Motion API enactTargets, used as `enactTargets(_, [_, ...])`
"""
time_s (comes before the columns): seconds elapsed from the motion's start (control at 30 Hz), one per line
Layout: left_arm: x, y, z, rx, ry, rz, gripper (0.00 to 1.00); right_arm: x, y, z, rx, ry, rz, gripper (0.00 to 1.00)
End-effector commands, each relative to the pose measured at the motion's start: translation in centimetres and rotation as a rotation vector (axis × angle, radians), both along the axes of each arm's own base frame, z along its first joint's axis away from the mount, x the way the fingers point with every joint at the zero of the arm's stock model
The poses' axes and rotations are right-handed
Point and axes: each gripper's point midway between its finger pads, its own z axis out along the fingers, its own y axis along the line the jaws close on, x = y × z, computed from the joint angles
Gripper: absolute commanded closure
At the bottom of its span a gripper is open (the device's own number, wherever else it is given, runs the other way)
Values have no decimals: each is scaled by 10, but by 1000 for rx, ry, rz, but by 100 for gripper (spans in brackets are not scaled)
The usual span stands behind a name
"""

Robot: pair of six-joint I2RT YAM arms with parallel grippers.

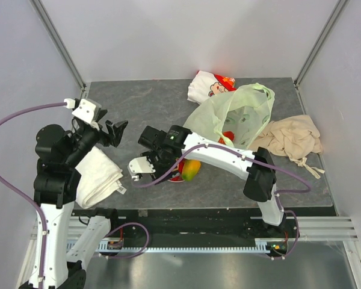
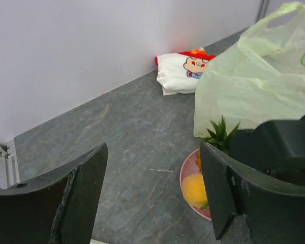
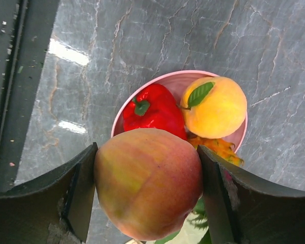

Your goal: Take the fake fruits out of the plastic bag

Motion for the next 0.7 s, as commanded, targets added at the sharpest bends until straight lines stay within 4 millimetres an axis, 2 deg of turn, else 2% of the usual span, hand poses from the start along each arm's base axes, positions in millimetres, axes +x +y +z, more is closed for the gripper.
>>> enactTargets(0.0, [4, 4, 25, -89, -34, 43, 20, 16, 11, -19, -19, -44, 24, 38])
enactTargets(0.23, [8, 2, 21, -82, -25, 31, 20, 36, 24, -34, -31, -64, -15, 38])
enactTargets(0.3, [8, -1, 18, -81, -18, 13, 20, 39, 26, -32, -28, -75, -12, 38])
enactTargets(0.67, [14, -10, 7, -111, 8, -31, 21, 46, 2, -39, -147, -122, 50, 37])
